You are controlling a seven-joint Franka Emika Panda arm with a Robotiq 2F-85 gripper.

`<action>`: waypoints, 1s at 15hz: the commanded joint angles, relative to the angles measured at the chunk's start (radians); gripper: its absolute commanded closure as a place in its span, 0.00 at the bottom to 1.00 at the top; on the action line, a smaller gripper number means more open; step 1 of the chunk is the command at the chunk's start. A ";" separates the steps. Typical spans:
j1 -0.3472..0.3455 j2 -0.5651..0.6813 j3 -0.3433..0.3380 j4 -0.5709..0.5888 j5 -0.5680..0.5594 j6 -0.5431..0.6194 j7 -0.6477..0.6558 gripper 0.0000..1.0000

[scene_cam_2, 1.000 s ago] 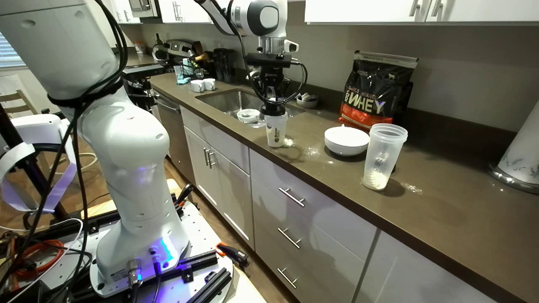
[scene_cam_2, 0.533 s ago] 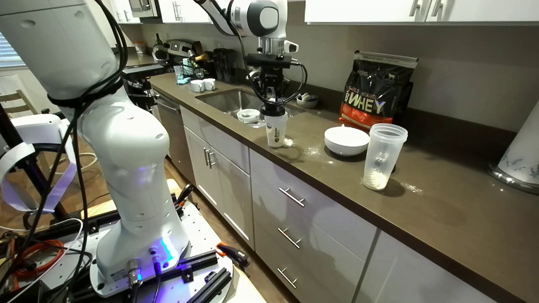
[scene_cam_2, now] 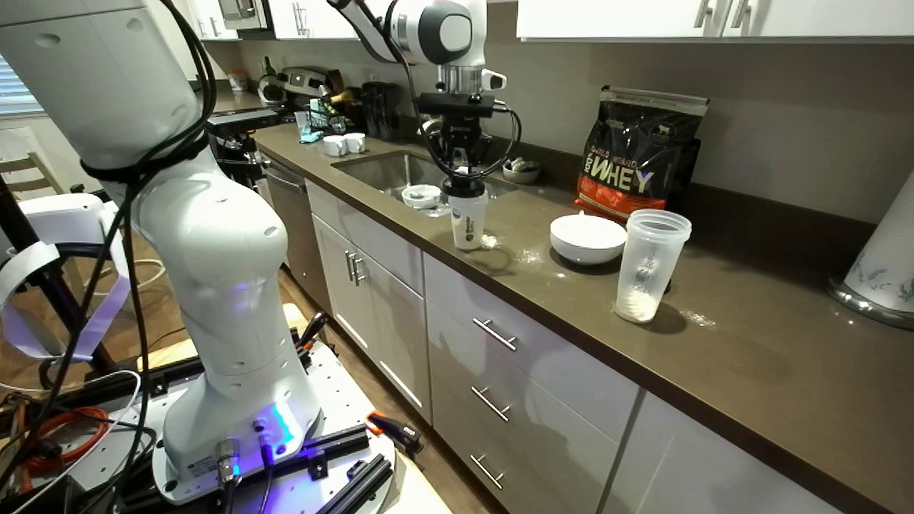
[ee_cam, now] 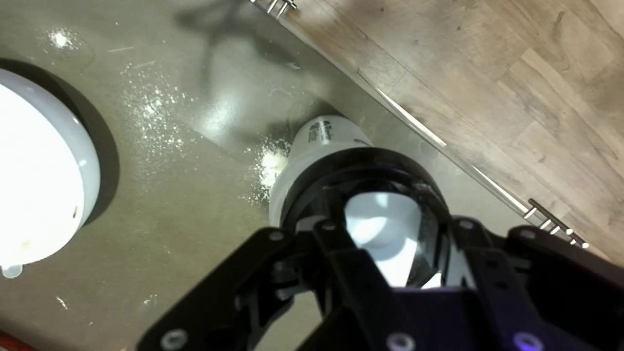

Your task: Place the lid on the shorter shaker bottle

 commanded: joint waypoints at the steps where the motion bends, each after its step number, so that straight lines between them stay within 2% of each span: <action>1: -0.002 -0.016 0.001 -0.028 0.011 0.060 -0.029 0.86; 7: -0.002 0.002 0.002 -0.035 0.002 0.094 -0.029 0.86; 15: -0.005 -0.002 0.001 -0.027 -0.007 0.077 -0.026 0.86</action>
